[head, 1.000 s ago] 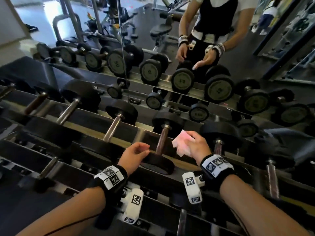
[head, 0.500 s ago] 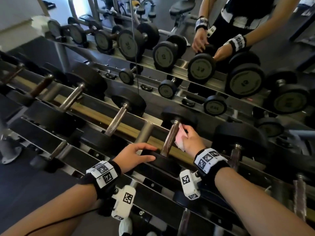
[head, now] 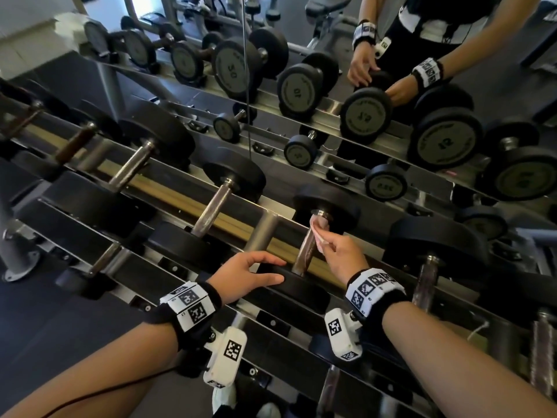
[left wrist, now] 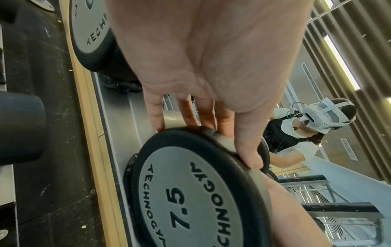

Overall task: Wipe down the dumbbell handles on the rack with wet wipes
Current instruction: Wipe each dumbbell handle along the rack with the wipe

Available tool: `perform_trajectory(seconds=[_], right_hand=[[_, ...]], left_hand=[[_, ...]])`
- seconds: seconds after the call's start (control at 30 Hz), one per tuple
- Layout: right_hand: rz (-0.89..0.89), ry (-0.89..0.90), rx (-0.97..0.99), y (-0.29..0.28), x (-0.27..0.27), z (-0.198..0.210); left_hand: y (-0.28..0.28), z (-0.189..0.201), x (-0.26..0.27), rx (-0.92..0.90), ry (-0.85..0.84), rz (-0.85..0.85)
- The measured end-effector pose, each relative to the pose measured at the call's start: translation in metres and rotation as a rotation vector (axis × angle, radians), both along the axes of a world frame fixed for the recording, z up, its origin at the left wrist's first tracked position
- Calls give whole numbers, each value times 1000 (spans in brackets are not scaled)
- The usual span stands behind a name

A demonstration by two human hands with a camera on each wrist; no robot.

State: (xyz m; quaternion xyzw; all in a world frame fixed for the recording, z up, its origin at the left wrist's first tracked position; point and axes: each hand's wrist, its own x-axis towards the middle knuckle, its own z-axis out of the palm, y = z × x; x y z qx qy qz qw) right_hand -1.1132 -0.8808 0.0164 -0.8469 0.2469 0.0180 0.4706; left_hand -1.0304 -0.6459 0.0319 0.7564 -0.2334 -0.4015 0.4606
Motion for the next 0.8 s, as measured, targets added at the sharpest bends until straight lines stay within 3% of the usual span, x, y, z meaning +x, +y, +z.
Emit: perform_trajectory(seconds=[0.17, 0.27, 0.47, 0.53, 0.6, 0.7, 0.8], right_hand=[[245, 77, -195, 1, -15, 8], [278, 125, -120, 0, -21, 19], [305, -63, -248, -7, -5, 60], [423, -64, -421, -11, 11, 67], [642, 59, -610, -12, 22, 69], [863, 307, -698, -10, 29, 59], [928, 323, -772, -8, 26, 51]], left_hand=[[0, 1, 0, -7, 19, 0], [1, 0, -1, -27, 47, 3], [2, -2, 0, -48, 73, 16], [2, -3, 0, -46, 78, 16], [2, -4, 0, -43, 68, 21], [2, -4, -2, -45, 65, 51], [1, -5, -2, -35, 71, 84]])
